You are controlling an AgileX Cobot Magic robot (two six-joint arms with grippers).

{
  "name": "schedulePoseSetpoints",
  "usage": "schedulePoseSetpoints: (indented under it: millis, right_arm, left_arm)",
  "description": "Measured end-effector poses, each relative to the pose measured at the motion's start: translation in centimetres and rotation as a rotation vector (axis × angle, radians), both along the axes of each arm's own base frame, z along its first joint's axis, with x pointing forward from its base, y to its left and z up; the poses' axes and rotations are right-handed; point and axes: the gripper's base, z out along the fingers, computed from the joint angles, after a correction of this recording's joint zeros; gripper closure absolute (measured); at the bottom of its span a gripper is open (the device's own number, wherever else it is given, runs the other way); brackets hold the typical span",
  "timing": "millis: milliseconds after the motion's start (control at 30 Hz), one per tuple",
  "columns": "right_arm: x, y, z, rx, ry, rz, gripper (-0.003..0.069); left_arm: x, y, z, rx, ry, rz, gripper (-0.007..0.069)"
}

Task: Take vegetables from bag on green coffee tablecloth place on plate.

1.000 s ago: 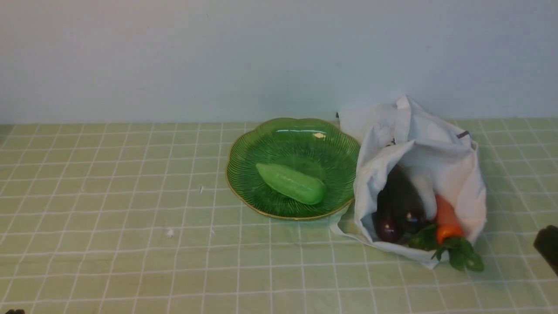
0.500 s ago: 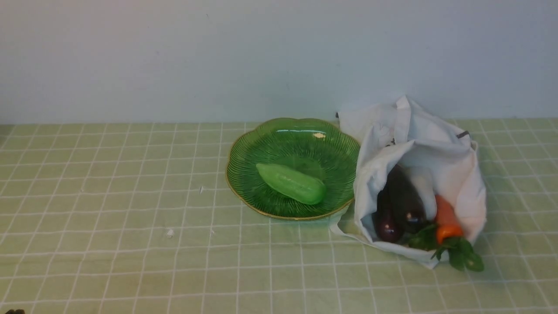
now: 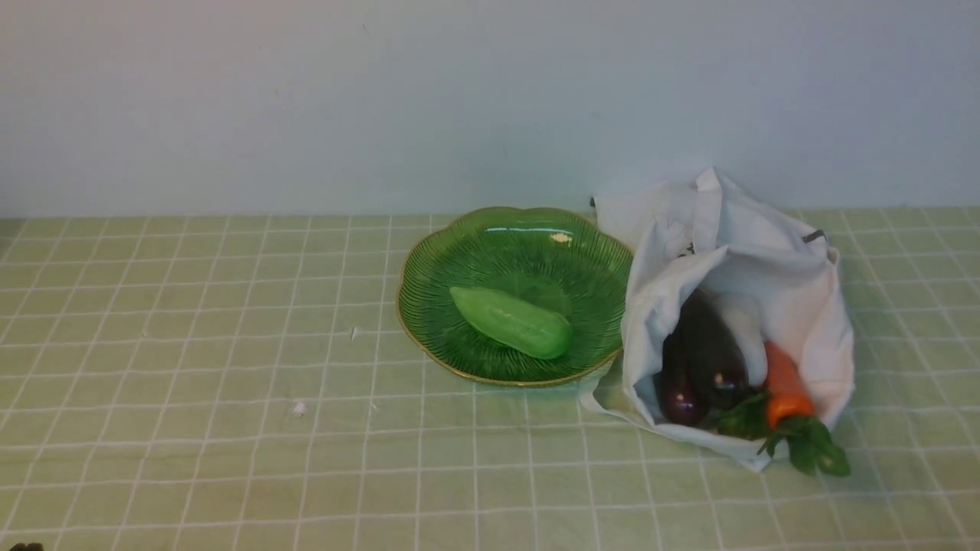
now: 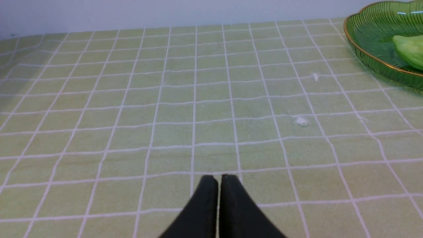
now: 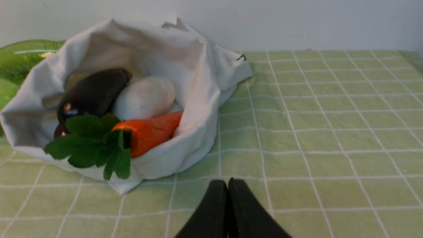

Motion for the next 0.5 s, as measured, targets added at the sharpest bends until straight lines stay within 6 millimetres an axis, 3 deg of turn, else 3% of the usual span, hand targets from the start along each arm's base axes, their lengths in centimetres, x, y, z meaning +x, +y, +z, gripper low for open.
schedulePoseSetpoints:
  millis: [500]
  right_arm:
    - [0.07, 0.28, 0.08, 0.002, -0.024, 0.053, 0.0673]
  left_arm:
    - [0.00, 0.00, 0.00, 0.000, 0.000, 0.000, 0.0629]
